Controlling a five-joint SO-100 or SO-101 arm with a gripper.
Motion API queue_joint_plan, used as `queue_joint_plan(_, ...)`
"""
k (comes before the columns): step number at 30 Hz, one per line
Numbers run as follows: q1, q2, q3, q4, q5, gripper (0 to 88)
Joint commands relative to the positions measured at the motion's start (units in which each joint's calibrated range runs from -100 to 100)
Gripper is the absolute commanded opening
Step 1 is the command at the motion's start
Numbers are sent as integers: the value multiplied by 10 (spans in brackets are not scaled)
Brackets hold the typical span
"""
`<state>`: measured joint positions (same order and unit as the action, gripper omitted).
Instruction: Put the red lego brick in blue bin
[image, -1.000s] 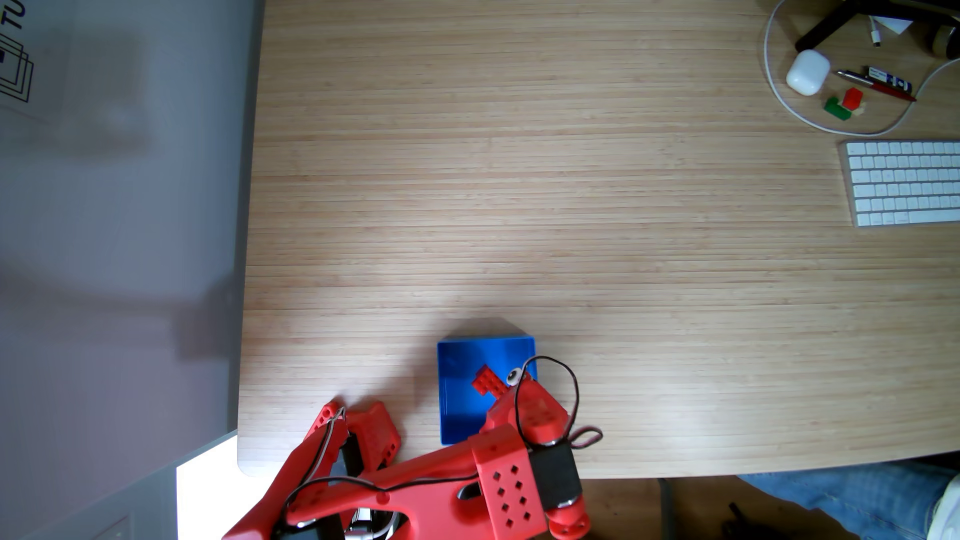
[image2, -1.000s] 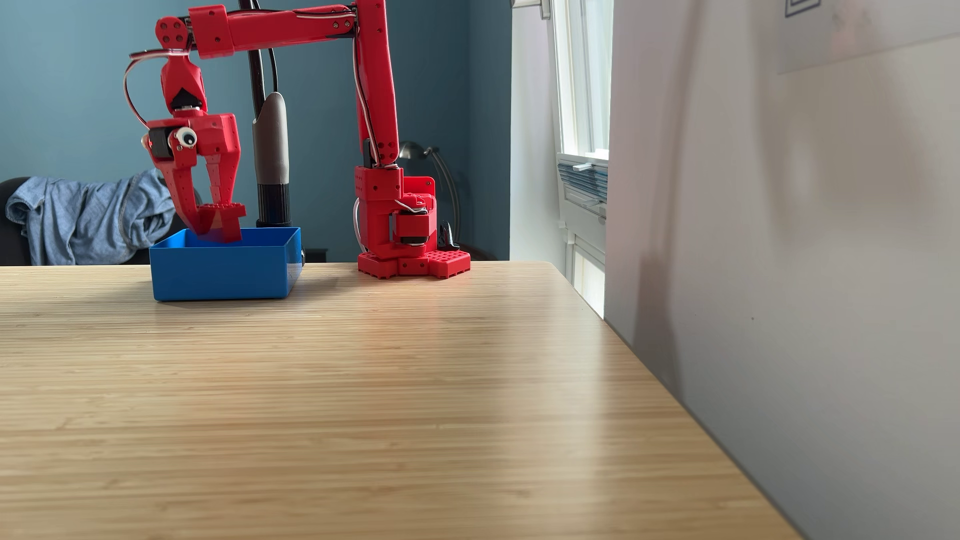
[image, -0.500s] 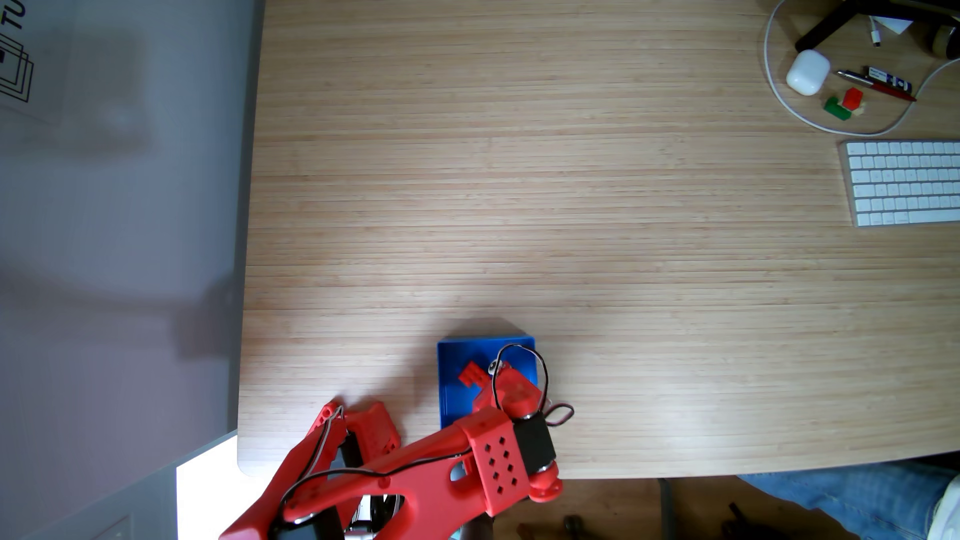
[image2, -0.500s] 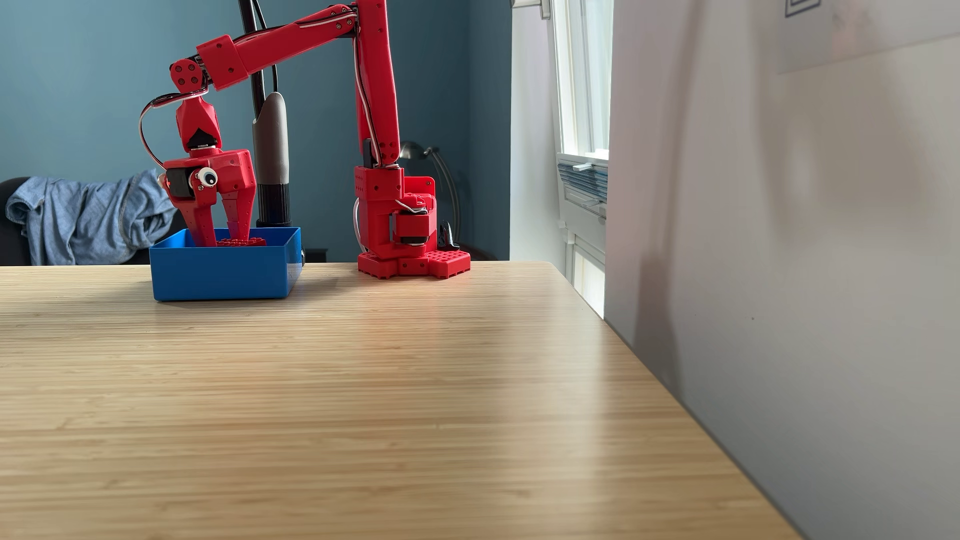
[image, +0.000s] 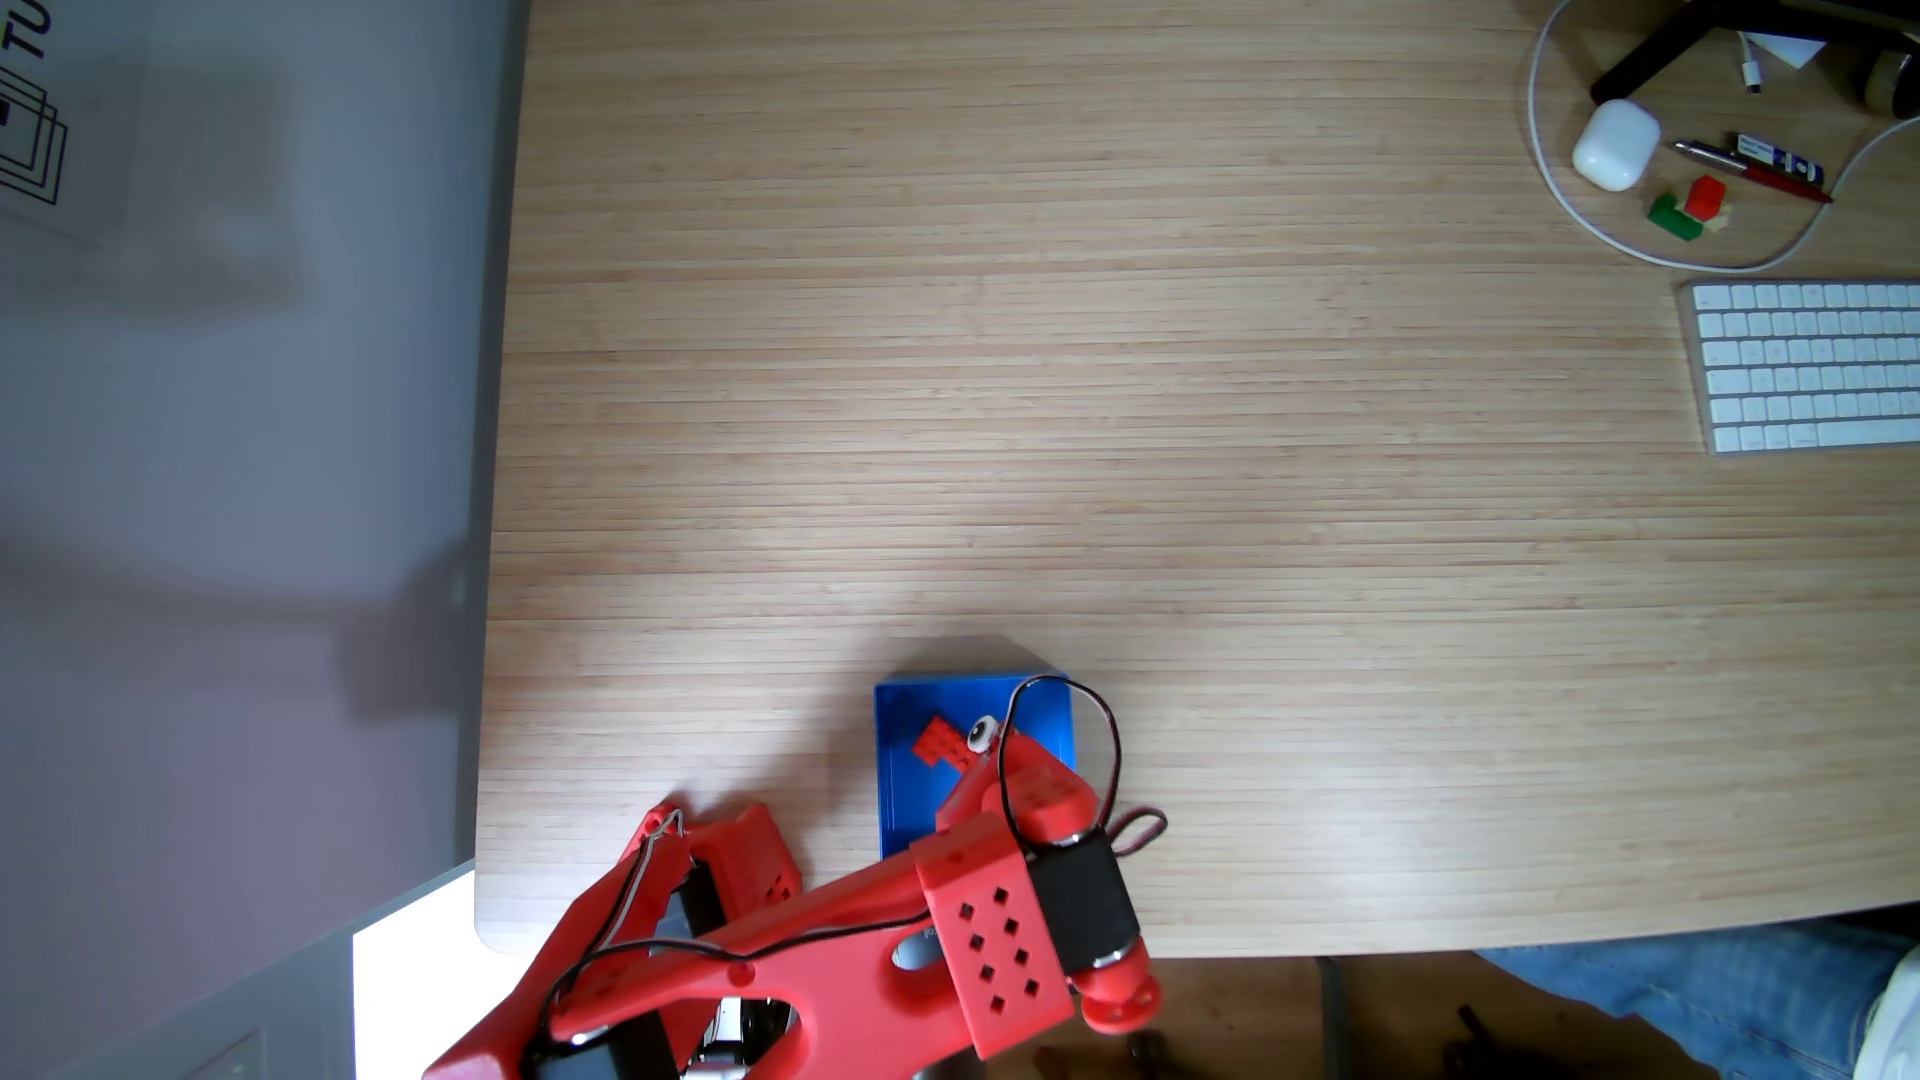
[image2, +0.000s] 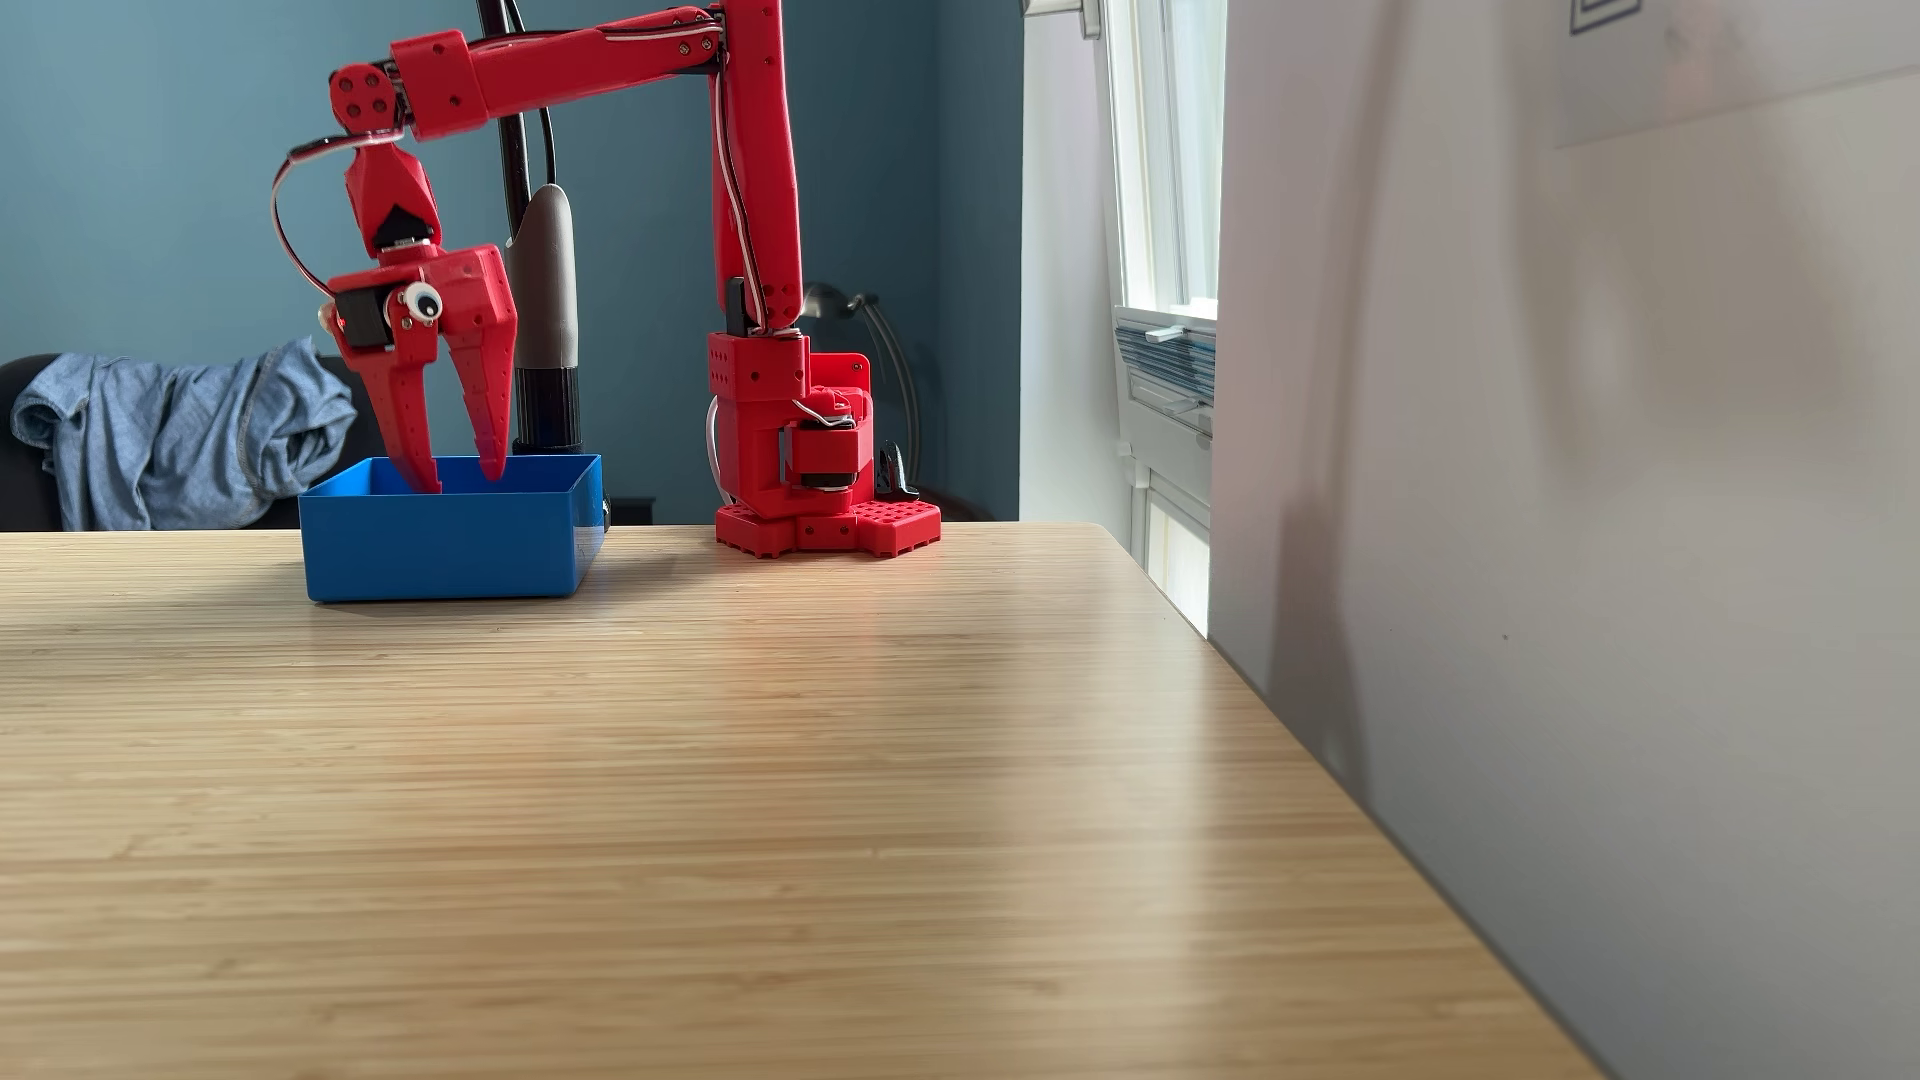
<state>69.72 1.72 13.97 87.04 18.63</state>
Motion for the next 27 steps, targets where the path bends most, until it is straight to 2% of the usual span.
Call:
queue_joint_plan(1,-15,-41,-133,87,-7,108)
queue_joint_plan(6,-54,-42,-185,112,-37,1)
queue_joint_plan(14,-144,-43,-208,113,-102,1)
queue_joint_plan(27,-351,-43,-194,113,-184,1)
